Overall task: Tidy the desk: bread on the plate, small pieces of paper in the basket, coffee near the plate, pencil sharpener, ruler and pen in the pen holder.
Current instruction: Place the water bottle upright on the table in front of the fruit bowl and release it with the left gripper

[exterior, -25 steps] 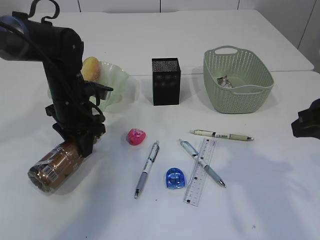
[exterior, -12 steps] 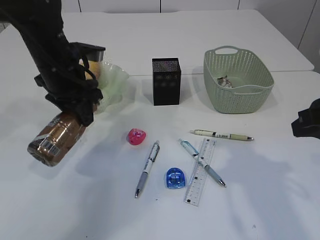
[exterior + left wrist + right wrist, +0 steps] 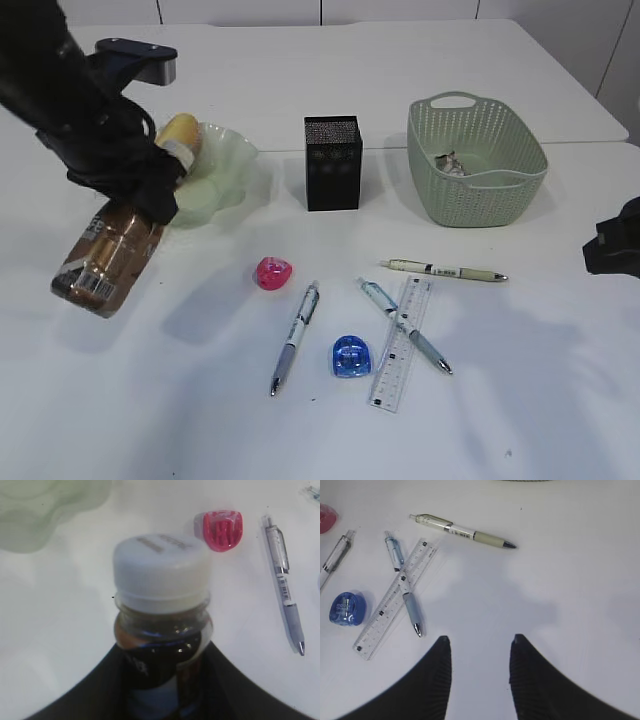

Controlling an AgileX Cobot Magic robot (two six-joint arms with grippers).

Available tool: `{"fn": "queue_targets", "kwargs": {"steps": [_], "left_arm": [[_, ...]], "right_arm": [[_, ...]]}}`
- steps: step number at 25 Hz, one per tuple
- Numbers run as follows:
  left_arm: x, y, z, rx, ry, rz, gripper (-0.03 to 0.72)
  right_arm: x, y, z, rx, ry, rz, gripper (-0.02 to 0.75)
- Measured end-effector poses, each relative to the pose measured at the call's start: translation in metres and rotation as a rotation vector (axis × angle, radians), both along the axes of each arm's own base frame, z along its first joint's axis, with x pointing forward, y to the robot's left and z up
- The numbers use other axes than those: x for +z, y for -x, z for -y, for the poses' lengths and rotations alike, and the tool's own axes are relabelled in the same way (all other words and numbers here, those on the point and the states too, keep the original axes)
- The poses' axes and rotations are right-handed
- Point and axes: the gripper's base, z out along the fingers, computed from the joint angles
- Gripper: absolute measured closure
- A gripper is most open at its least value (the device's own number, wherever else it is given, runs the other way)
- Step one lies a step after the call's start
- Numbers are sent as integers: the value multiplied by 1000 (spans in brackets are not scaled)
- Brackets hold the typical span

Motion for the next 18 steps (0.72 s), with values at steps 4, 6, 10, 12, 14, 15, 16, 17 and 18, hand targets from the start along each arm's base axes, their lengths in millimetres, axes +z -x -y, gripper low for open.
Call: {"fn": "queue_targets", "kwargs": {"steps": [4, 6, 10, 12, 14, 15, 16, 17, 18], "left_arm": [[-4, 21, -9, 14, 25, 83, 420], [-4, 27, -12, 23, 46, 149, 420], [-1, 41, -19, 42, 89, 284, 420], [-3, 46, -25, 65, 109, 345, 420], [-8, 48, -32, 106, 139, 395, 420], [-12, 50, -36, 128, 147, 411, 420], [-16, 51, -39, 148, 157, 432, 420], [-21, 52, -43, 166, 163, 451, 420], [-26, 54, -46, 185, 167, 464, 420]], "right_arm": [[0, 0, 0, 0, 0, 1, 418], [0, 0, 0, 0, 0, 1, 418], [0, 0, 0, 0, 0, 1, 418], [0, 0, 0, 0, 0, 1, 418], [0, 0, 0, -1, 0, 2, 418], [0, 0, 0, -1, 0, 2, 418], [0, 0, 0, -1, 0, 2, 419], [0, 0, 0, -1, 0, 2, 420], [0, 0, 0, -1, 0, 2, 421]]}}
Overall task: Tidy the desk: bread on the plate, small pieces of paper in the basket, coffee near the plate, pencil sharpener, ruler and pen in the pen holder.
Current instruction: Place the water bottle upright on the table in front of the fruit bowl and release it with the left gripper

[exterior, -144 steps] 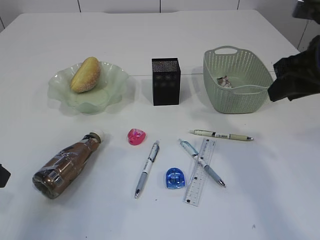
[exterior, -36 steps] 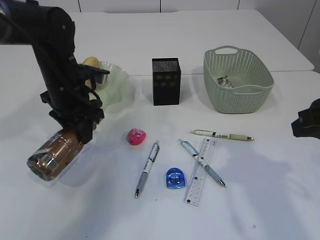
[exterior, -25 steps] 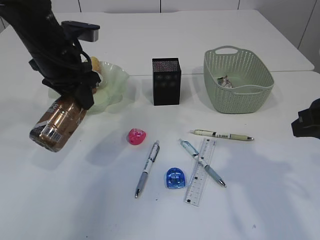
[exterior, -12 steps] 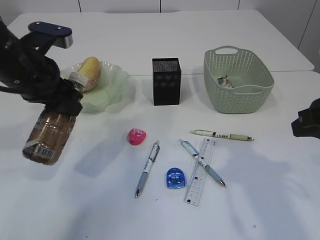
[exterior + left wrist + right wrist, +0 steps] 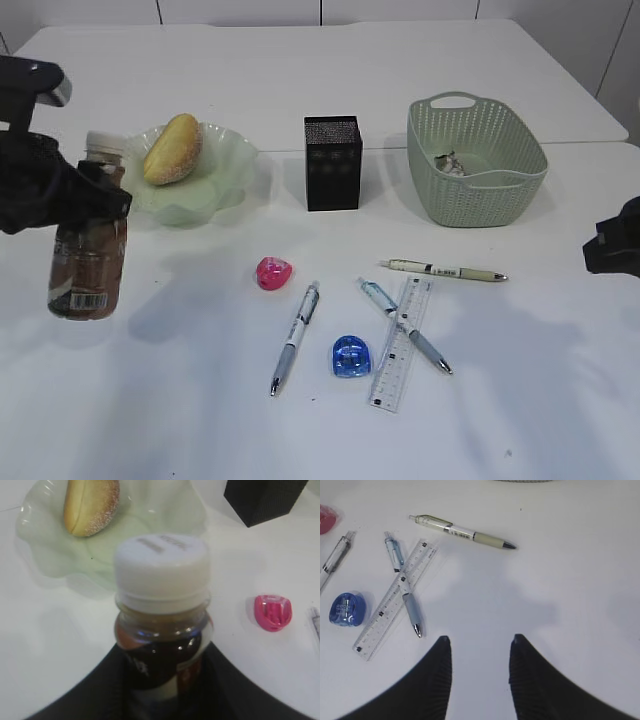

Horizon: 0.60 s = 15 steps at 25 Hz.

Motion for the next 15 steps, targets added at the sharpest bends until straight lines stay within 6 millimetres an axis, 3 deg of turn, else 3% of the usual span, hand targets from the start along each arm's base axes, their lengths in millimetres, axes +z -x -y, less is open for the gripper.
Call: {"fn": "queue_targets", "kwargs": {"steps": [8, 15], "left_arm": [[-19, 13, -14, 78, 35, 306, 420], [-35, 3, -14, 103, 40, 425, 420]], "right_arm": [[0, 0, 0, -1, 0, 4, 421], [1, -1, 0, -3, 0, 12, 421]]}}
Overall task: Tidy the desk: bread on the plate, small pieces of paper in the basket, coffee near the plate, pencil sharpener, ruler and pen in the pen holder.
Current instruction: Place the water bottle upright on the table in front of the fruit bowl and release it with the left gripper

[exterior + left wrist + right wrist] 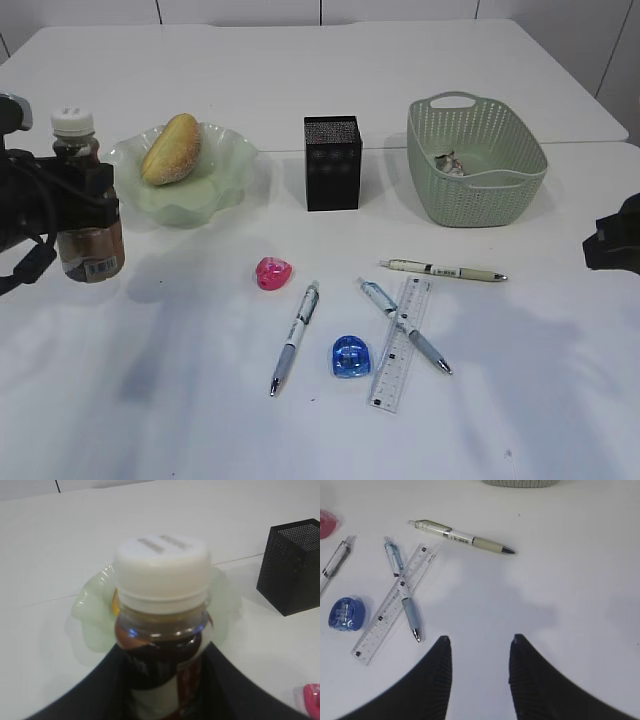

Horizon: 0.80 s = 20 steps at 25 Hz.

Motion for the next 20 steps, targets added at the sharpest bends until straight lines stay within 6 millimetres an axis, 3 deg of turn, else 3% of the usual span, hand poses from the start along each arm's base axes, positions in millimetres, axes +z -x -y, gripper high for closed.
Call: {"fn": "queue_targets", "kwargs": {"steps": [8, 20], "left_arm": [[-22, -10, 1, 23, 22, 34, 421], [-39, -16, -3, 100, 64, 38, 421]], "right_arm": [[0, 0, 0, -1, 0, 2, 421], [0, -1, 0, -1, 1, 9, 422]]}}
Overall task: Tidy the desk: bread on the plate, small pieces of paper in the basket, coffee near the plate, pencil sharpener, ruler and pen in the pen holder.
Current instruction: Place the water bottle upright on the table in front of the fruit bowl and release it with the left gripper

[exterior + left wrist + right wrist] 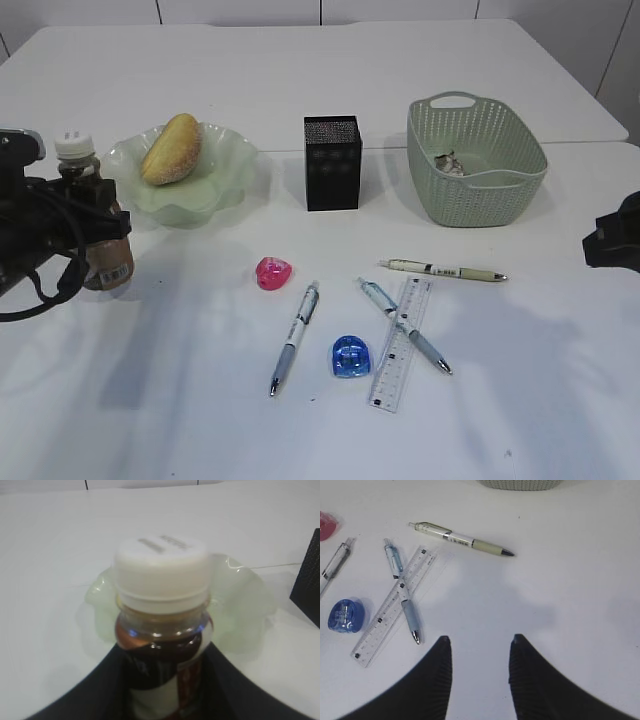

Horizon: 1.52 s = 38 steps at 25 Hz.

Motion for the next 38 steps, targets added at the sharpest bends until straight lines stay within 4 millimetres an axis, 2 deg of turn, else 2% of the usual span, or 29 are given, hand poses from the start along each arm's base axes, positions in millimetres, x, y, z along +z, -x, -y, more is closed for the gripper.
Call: {"fn": "queue_targets", "kwargs": {"steps": [15, 30, 38], "left_arm": [[-18, -5, -1, 21, -4, 67, 422], [-21, -5, 1, 0, -13, 66, 422], [-33, -6, 3, -21, -29, 31, 423]], "right_arm": [[0, 0, 0, 4, 3, 3, 422], [0, 0, 0, 8, 5, 4, 422], [0, 0, 0, 9, 3, 4, 422]]}}
